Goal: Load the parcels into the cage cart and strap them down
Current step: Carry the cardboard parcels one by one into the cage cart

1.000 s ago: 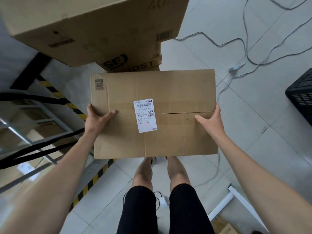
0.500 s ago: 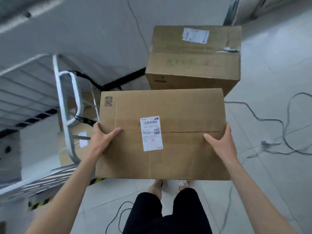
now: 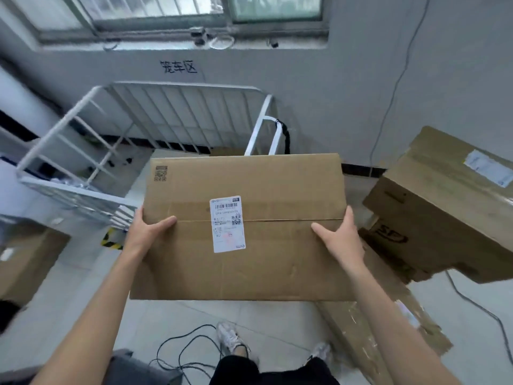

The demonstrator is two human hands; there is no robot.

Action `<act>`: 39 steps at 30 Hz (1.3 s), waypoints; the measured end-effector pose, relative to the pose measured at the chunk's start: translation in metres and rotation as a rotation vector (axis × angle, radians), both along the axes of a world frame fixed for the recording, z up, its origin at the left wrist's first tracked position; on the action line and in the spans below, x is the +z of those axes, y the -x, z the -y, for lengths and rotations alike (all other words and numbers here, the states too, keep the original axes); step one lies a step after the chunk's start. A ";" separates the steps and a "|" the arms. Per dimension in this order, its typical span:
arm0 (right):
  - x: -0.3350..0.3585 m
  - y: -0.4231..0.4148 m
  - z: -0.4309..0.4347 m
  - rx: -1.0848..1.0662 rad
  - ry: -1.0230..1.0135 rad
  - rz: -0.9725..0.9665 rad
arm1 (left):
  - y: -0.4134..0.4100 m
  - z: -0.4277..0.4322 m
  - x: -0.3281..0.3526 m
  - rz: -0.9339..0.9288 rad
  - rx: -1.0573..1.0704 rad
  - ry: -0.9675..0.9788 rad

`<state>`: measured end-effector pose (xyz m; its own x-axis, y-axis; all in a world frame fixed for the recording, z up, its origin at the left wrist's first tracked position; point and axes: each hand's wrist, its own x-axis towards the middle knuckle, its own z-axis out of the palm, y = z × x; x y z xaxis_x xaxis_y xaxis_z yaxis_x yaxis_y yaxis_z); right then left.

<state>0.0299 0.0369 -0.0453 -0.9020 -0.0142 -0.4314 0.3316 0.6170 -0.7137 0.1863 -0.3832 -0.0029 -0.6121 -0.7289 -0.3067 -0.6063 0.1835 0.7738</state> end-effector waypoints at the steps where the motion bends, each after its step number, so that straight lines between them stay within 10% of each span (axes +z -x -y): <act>1: 0.001 0.000 0.028 0.032 0.006 0.005 | -0.012 0.022 -0.002 -0.009 0.042 -0.018; 13: -0.010 -0.024 0.268 0.077 -0.072 0.050 | -0.056 0.250 -0.053 0.027 0.152 -0.155; 39: -0.027 0.169 0.709 0.021 -0.097 0.087 | 0.141 0.680 -0.049 0.264 0.033 0.041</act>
<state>-0.1389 -0.6723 -0.0719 -0.8609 0.0134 -0.5085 0.3764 0.6891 -0.6192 0.0453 -1.0637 -0.0516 -0.4907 -0.7622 -0.4223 -0.7923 0.1886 0.5803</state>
